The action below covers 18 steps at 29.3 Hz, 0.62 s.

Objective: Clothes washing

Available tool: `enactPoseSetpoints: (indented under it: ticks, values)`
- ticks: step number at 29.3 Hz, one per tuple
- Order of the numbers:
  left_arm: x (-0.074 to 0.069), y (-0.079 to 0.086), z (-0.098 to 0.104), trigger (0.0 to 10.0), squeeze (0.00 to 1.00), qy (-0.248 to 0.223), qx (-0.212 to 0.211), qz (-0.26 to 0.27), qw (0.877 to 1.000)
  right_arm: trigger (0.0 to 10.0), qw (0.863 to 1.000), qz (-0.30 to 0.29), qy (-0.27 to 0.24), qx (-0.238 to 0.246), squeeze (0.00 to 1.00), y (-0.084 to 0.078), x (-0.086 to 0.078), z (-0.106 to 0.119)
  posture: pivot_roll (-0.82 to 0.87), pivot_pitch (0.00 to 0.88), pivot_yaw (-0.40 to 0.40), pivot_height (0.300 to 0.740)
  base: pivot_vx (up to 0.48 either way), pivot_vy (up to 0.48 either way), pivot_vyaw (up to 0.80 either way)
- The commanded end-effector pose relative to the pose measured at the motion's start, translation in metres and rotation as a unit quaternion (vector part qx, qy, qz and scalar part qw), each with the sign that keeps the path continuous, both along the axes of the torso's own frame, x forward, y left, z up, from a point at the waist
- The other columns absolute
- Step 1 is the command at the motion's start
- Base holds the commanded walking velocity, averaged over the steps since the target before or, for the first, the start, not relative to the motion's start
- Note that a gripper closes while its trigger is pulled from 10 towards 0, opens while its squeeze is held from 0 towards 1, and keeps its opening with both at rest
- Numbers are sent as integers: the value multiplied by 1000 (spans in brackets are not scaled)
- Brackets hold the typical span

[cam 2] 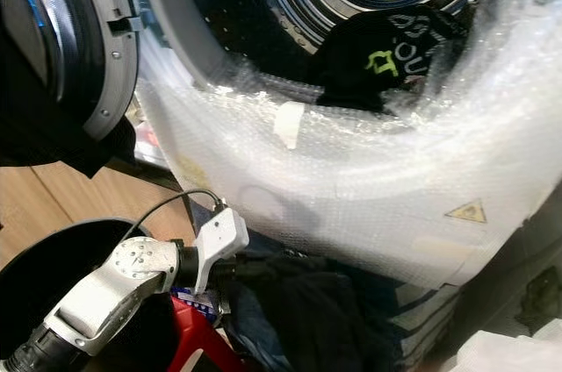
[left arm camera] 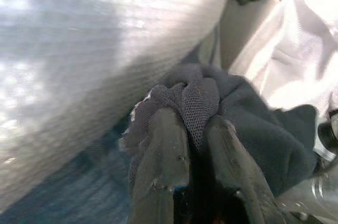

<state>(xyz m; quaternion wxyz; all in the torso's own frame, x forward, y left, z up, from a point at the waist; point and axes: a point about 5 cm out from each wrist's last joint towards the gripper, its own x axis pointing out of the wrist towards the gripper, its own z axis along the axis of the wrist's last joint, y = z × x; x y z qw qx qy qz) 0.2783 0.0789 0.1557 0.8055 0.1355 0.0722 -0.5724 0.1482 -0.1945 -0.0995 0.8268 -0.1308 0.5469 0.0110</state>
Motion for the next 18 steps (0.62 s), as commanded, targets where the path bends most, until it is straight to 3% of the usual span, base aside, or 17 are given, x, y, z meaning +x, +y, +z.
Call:
enactPoseSetpoints:
  ticks: [1,3,4,7,12,16,17,18]
  values:
    - [4,6,5,0,0,-11,-8,9,1000,10000,1000,12,-16,14,0,4,7,2,12,11,47,740,0,0,0]
    - [4,7,3,0,0,-9,-4,10,1000,10000,999,14,-23,19,0,5,11,4,11,12,46,740,0,0,0]
    - [0,14,-4,0,0,-1,10,7,1000,10000,998,32,-49,35,0,7,24,9,3,12,45,740,0,0,0]
    - [-4,23,-12,0,0,9,33,5,999,10000,993,81,-78,48,0,10,38,17,-4,17,40,740,0,0,0]
    - [-5,34,-16,0,0,18,46,26,998,10000,988,107,-101,51,0,6,49,25,-4,30,25,740,0,0,0]
    - [4,48,-20,0,0,12,33,97,995,10000,968,244,-43,27,0,2,37,20,-14,41,11,740,0,0,0]
    - [11,51,-13,0,0,-10,8,127,992,10000,946,324,25,4,0,-4,20,13,-5,50,3,740,0,0,0]
    - [12,51,-10,0,0,-16,0,134,991,10000,936,348,44,-9,0,-7,16,11,-4,51,0,740,0,0,0]
